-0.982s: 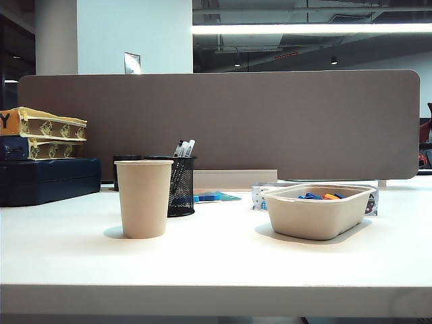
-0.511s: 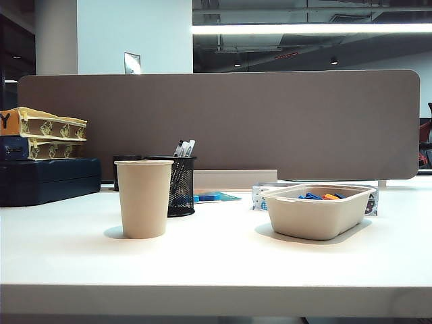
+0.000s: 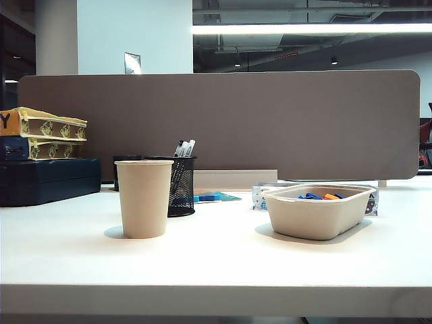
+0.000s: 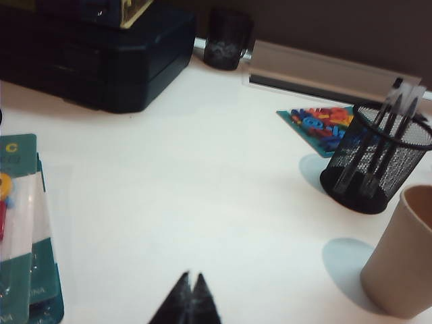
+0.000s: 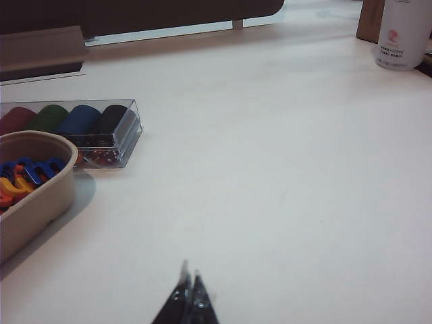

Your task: Pick up one pen and put it in the pen container.

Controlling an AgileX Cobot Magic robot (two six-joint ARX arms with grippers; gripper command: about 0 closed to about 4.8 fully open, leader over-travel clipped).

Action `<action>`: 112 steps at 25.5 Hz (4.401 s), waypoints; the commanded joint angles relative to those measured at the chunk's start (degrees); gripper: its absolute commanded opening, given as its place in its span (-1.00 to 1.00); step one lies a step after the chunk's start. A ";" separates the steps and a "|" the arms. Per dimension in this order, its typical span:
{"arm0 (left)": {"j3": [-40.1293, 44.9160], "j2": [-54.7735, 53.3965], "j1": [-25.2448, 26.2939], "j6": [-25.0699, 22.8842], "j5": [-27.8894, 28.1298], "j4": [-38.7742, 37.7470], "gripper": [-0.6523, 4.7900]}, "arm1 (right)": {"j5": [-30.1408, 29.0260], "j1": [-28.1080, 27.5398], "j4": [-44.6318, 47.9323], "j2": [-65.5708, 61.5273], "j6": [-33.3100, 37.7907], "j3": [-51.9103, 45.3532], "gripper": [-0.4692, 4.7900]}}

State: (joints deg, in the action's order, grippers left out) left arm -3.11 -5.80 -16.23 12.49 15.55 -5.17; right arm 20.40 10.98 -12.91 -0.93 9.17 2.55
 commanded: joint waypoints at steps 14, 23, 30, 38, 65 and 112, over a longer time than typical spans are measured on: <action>-0.22 5.68 0.11 -0.04 -0.15 -0.11 -0.78 | 0.22 0.13 0.90 1.11 0.09 0.17 -0.82; 2.75 5.68 0.11 -0.04 -0.15 -0.26 -0.78 | 0.22 0.13 1.18 1.11 0.09 -1.25 -0.82; 2.69 5.68 0.17 -0.04 -0.31 -3.78 -0.78 | 0.22 0.13 1.62 1.11 0.07 -1.31 -0.82; 2.69 5.68 0.17 -0.02 -0.31 -3.78 -0.78 | 0.22 0.13 1.66 1.11 0.09 -1.36 -0.82; 2.69 5.68 17.62 -0.02 -0.31 -3.78 -0.78 | 0.24 -9.29 5.44 1.11 0.09 -2.49 -0.82; 2.60 5.68 17.59 -7.76 -11.96 12.02 -0.78 | -13.07 -9.14 17.94 1.11 -0.66 -2.38 -0.82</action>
State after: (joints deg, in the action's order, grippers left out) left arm -0.25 -0.10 1.34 7.20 3.92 6.20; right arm 7.46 1.72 3.77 -0.03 8.80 0.34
